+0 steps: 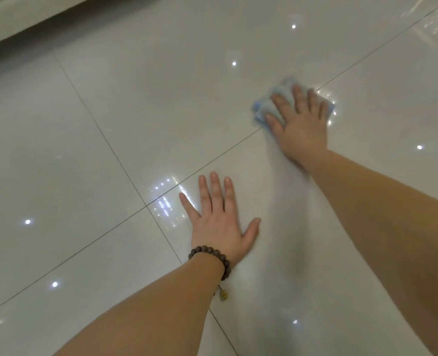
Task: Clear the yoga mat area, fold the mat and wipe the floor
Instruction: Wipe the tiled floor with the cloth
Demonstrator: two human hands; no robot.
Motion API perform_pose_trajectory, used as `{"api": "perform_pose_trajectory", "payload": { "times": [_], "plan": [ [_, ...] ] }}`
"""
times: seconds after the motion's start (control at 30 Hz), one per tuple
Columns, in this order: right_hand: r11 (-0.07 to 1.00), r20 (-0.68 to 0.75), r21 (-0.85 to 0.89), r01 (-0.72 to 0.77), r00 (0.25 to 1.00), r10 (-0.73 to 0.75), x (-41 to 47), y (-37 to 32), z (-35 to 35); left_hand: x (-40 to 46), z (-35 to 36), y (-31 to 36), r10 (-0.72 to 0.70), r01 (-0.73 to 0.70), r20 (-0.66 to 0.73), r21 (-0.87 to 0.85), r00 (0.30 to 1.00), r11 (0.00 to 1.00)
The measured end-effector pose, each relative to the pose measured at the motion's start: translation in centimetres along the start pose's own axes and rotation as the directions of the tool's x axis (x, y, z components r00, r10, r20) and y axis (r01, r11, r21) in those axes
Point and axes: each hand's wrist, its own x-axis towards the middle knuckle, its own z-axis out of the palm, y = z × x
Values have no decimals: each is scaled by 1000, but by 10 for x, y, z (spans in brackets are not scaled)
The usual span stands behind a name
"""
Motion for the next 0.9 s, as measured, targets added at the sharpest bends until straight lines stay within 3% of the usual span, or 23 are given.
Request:
{"api": "perform_pose_trajectory", "payload": {
  "times": [0.1,0.2,0.3,0.4,0.43,0.5,0.57,0.6,0.67,0.73,0.77,0.83,0.9],
  "plan": [
    [966,-23,27,-258,966,259,-17,53,-12,0,3,0,-4,4,-12,-1,1000,1000],
    [929,-13,68,-365,930,367,-32,35,-9,0,4,-1,-9,9,-22,-5,1000,1000],
    [959,-12,35,-280,960,281,-64,-8,4,-1,2,-2,20,-20,-18,-28,1000,999],
    [984,-3,15,-175,984,175,-88,-24,6,-10,-2,-17,54,-71,-113,-153,992,986],
    [982,-1,24,-186,983,186,-88,-24,3,-17,-1,-31,-16,-12,-166,-168,986,986],
    [947,27,70,-315,949,314,-85,-39,1,-31,5,-66,-284,252,-201,-174,937,952],
    [908,47,72,-414,910,411,-95,-90,10,-44,11,-92,-445,430,-88,-152,891,890],
    [941,13,67,-330,944,330,-105,-123,20,-47,15,-97,-452,440,-58,-149,890,885],
    [994,-36,49,101,994,-100,-128,-183,38,-45,18,-98,-430,421,-49,-136,901,897],
    [877,91,46,479,872,-481,-127,-185,38,-44,14,-96,-429,422,-23,-144,903,895],
    [844,127,41,534,836,-535,-113,-166,30,-44,14,-97,-424,417,-19,-150,905,897],
    [916,105,-18,401,912,-397,-78,-111,17,-45,14,-100,-425,418,-12,-155,905,895],
    [1000,39,-9,-9,999,9,-52,-50,5,-46,12,-100,-423,416,-5,-162,906,895]
  ]
}}
